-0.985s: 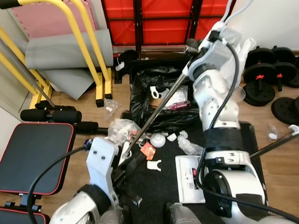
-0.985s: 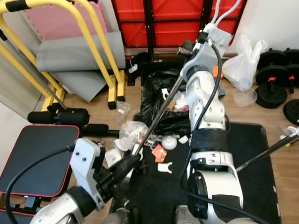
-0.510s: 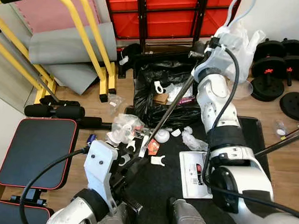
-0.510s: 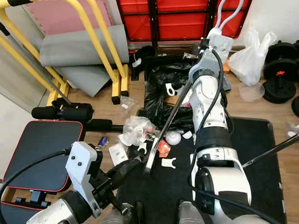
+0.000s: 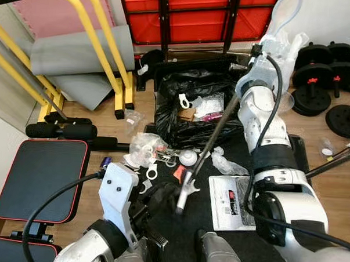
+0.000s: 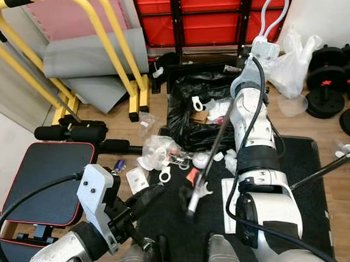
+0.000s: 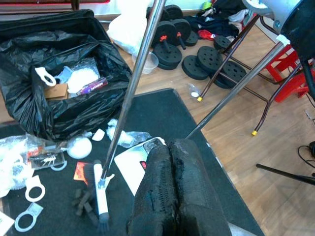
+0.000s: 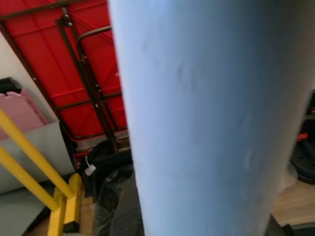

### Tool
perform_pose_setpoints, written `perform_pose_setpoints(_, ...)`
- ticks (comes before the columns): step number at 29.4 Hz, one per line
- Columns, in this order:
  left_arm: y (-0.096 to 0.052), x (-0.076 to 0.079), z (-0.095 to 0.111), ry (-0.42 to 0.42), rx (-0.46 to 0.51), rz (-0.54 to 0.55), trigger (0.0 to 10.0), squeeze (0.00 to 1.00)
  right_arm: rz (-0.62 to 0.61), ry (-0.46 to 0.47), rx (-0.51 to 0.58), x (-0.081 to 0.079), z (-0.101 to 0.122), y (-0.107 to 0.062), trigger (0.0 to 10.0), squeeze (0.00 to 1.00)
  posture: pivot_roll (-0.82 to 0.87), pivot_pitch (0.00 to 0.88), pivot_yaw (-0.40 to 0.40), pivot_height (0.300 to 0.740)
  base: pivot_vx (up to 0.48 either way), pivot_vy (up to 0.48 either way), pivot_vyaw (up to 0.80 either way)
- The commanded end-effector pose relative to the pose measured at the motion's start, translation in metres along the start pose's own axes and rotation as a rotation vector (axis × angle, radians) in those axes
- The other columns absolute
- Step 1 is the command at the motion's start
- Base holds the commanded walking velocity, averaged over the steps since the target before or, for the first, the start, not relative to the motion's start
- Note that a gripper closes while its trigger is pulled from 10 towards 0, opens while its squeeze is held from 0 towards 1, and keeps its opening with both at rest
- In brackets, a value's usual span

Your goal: Sweep floor

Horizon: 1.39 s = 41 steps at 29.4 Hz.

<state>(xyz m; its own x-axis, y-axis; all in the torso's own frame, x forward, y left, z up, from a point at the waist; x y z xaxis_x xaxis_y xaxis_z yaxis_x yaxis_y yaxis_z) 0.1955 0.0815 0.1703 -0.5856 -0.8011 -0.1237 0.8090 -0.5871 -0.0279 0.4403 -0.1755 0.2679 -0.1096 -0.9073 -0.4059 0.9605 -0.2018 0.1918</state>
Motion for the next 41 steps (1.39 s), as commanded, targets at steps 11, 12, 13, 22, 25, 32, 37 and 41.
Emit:
perform_pose_setpoints(11,0.001,0.002,-0.009,-0.026,-0.032,-0.01,10.0,0.0,-0.068,-0.101,-0.061,0.015,0.0,0.0,10.0,0.0,-0.07,0.304,0.031,0.74,0.0,0.0,0.0)
perform_pose_setpoints(12,0.001,0.002,-0.009,-0.027,-0.031,-0.011,10.0,0.0,-0.068,-0.107,-0.057,0.015,0.002,0.001,10.0,0.0,-0.07,0.304,0.031,0.74,0.0,0.0,0.0)
perform_pose_setpoints(13,0.002,0.002,-0.009,-0.028,-0.03,-0.012,10.0,0.0,-0.066,-0.102,-0.056,0.014,0.004,0.001,10.0,0.0,-0.07,0.304,0.031,0.74,0.0,0.0,0.0)
perform_pose_setpoints(22,0.003,0.002,-0.009,-0.029,-0.027,-0.015,10.0,0.0,0.008,-0.058,-0.009,-0.008,0.029,0.002,10.0,0.0,-0.08,0.301,0.031,0.74,0.0,0.0,0.0)
perform_pose_setpoints(25,0.004,0.002,-0.009,-0.03,-0.026,-0.016,10.0,0.0,0.044,-0.063,0.02,-0.016,0.038,0.001,10.0,0.0,-0.08,0.297,0.03,0.74,0.0,0.0,0.0)
perform_pose_setpoints(32,0.004,0.002,-0.01,-0.028,-0.025,-0.017,10.0,0.0,0.09,-0.068,0.047,-0.027,0.049,0.0,10.0,0.0,-0.08,0.29,0.029,0.74,0.0,0.0,0.0)
perform_pose_setpoints(37,0.004,0.002,-0.01,-0.025,-0.026,-0.017,10.0,0.0,0.093,-0.068,0.056,-0.029,0.054,0.0,10.0,0.0,-0.08,0.287,0.029,0.74,0.0,0.0,0.0)
perform_pose_setpoints(41,0.005,0.001,-0.011,-0.03,-0.022,-0.014,10.0,0.0,0.23,0.075,0.047,-0.056,0.064,-0.008,10.0,0.0,-0.09,0.25,0.025,0.74,0.0,0.0,0.0)
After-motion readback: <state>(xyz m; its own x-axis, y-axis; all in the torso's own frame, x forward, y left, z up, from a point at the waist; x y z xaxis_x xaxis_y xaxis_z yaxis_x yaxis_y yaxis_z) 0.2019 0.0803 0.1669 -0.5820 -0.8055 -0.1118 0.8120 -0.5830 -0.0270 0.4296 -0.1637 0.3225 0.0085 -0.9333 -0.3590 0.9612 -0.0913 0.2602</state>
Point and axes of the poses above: a point about 5 cm out from each wrist's last joint towards the gripper, its own y axis pointing out of the wrist towards the gripper, its own z axis along the axis of the wrist's last joint, x = y × z, the point moved 4 cm from there along y, pointing out of the wrist towards the gripper, and after that the axes turned 15 degrees about y, right-handed, at the moved point
